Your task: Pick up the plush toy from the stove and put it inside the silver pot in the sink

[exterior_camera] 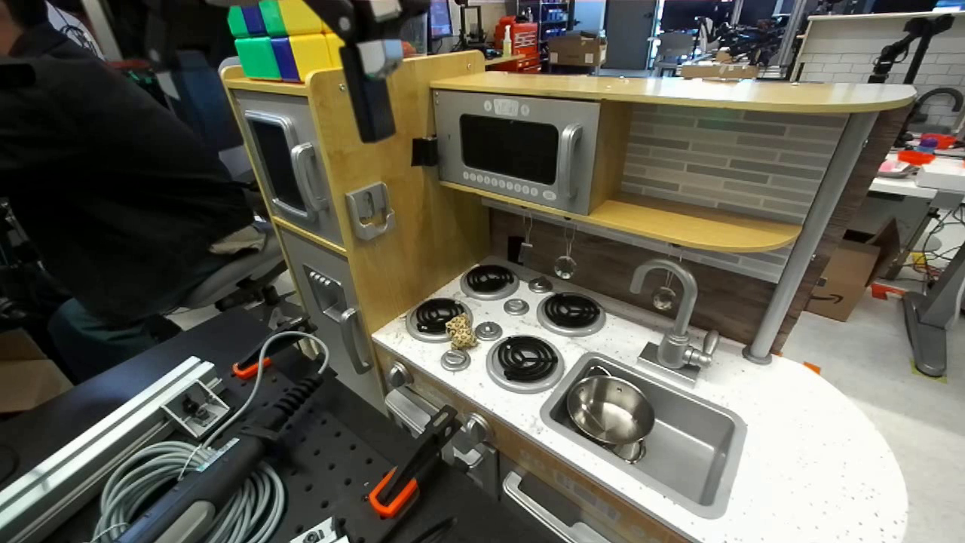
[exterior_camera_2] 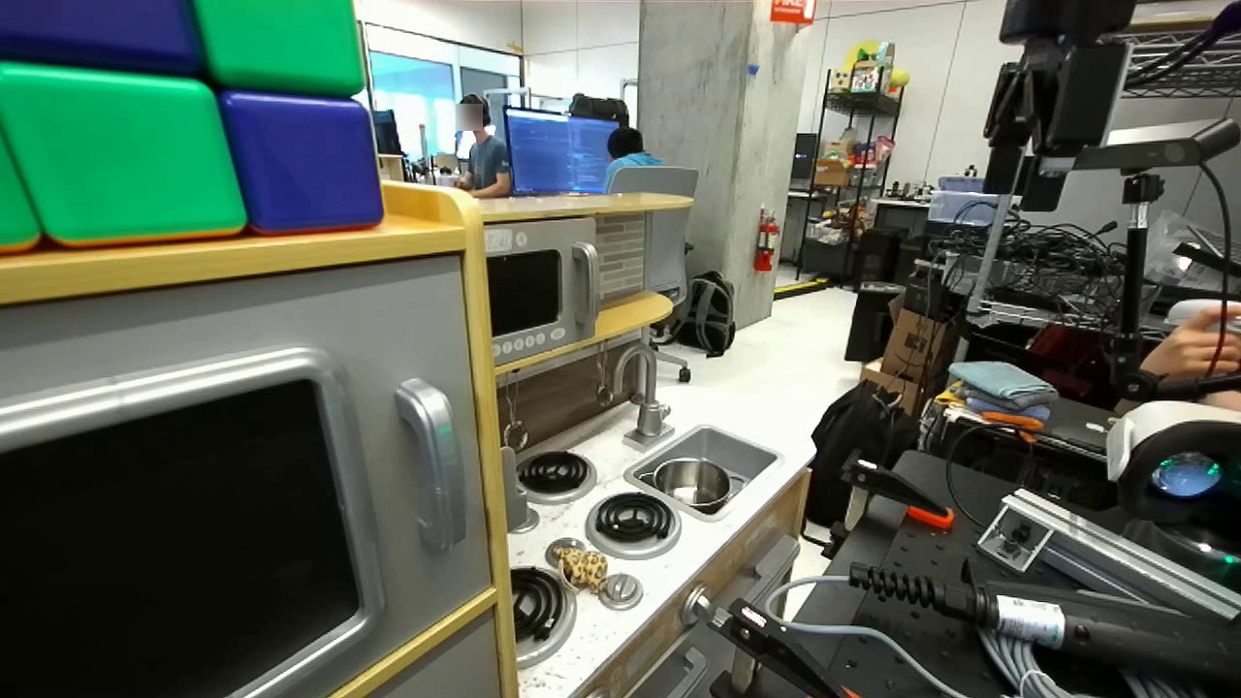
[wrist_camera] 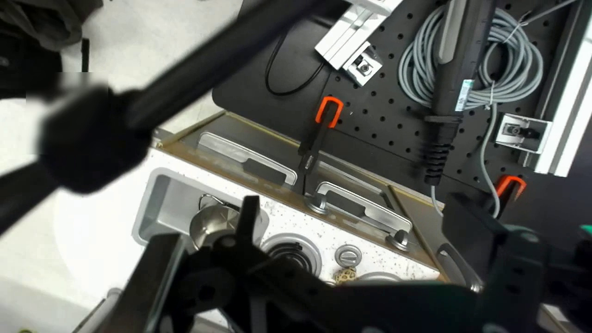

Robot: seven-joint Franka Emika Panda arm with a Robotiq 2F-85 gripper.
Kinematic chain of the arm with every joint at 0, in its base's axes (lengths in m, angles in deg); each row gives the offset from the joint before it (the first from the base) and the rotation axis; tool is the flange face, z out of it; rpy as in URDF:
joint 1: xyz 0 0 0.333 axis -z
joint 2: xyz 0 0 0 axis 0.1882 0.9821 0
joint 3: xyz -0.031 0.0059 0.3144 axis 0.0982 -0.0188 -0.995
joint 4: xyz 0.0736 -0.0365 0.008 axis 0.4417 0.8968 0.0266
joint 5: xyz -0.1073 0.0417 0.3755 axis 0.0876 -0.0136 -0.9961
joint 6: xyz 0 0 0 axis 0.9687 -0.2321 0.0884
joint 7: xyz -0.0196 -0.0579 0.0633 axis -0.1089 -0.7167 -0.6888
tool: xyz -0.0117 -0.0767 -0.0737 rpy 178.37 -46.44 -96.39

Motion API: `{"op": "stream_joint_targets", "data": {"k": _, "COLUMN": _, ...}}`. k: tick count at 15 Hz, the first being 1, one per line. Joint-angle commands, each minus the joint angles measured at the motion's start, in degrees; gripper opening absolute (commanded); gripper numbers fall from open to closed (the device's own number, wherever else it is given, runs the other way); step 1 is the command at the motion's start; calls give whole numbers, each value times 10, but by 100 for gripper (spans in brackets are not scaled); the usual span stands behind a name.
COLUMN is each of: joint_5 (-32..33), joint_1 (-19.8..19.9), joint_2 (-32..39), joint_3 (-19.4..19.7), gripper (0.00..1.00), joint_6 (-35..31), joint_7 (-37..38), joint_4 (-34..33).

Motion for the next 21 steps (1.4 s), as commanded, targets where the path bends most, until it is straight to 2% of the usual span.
{"op": "stream_joint_targets", "data": {"k": 1, "joint_5": 9, "joint_1": -35, "joint_2": 43, "joint_3": 25, "gripper": 100, "joint_6": -62, "joint_7": -85, "joint_4": -11}}
{"op": "stream_joint_targets", "data": {"k": 2, "joint_5": 4, "joint_1": -26, "joint_2": 66, "joint_3": -9, "gripper": 100, "joint_6": -68, "joint_7": -34, "joint_4": -15}}
{"op": "stream_joint_targets", "data": {"k": 3, "joint_5": -32, "joint_1": -23, "joint_2": 99, "joint_3": -37, "gripper": 100, "joint_6": -78, "joint_7": 58, "joint_4": -21}}
{"op": "stream_joint_targets", "data": {"k": 4, "joint_5": -54, "joint_1": -26, "joint_2": 124, "joint_3": -55, "gripper": 100, "joint_6": -99, "joint_7": 95, "joint_4": -19}}
{"op": "stream_joint_targets", "data": {"k": 7, "joint_5": -108, "joint_1": -29, "joint_2": 201, "joint_3": -121, "gripper": 100, "joint_6": -239, "joint_7": 229, "joint_4": -2}}
{"op": "stream_joint_targets", "data": {"k": 9, "joint_5": -111, "joint_1": -10, "joint_2": 262, "joint_3": -186, "gripper": 100, "joint_6": -338, "joint_7": 322, "joint_4": -7}}
{"op": "stream_joint_targets", "data": {"k": 10, "joint_5": -99, "joint_1": 14, "joint_2": 299, "joint_3": -226, "gripper": 100, "joint_6": -388, "joint_7": 371, "joint_4": -16}}
{"op": "stream_joint_targets", "data": {"k": 12, "joint_5": -47, "joint_1": 95, "joint_2": 366, "joint_3": -322, "gripper": 100, "joint_6": -466, "joint_7": 469, "joint_4": -35}}
{"op": "stream_joint_targets", "data": {"k": 14, "joint_5": 45, "joint_1": 181, "joint_2": 393, "joint_3": -398, "gripper": 100, "joint_6": -470, "joint_7": 564, "joint_4": -59}}
{"op": "stream_joint_targets", "data": {"k": 15, "joint_5": 93, "joint_1": 211, "joint_2": 400, "joint_3": -428, "gripper": 100, "joint_6": -426, "joint_7": 614, "joint_4": -78}}
{"op": "stream_joint_targets", "data": {"k": 16, "joint_5": 32, "joint_1": 150, "joint_2": 372, "joint_3": -376, "gripper": 100, "joint_6": -454, "joint_7": 546, "joint_4": -37}}
{"op": "stream_joint_targets", "data": {"k": 18, "joint_5": 73, "joint_1": 196, "joint_2": 395, "joint_3": -411, "gripper": 100, "joint_6": -449, "joint_7": 592, "joint_4": -59}}
{"op": "stream_joint_targets", "data": {"k": 21, "joint_5": 78, "joint_1": 202, "joint_2": 400, "joint_3": -416, "gripper": 100, "joint_6": -441, "joint_7": 597, "joint_4": -68}}
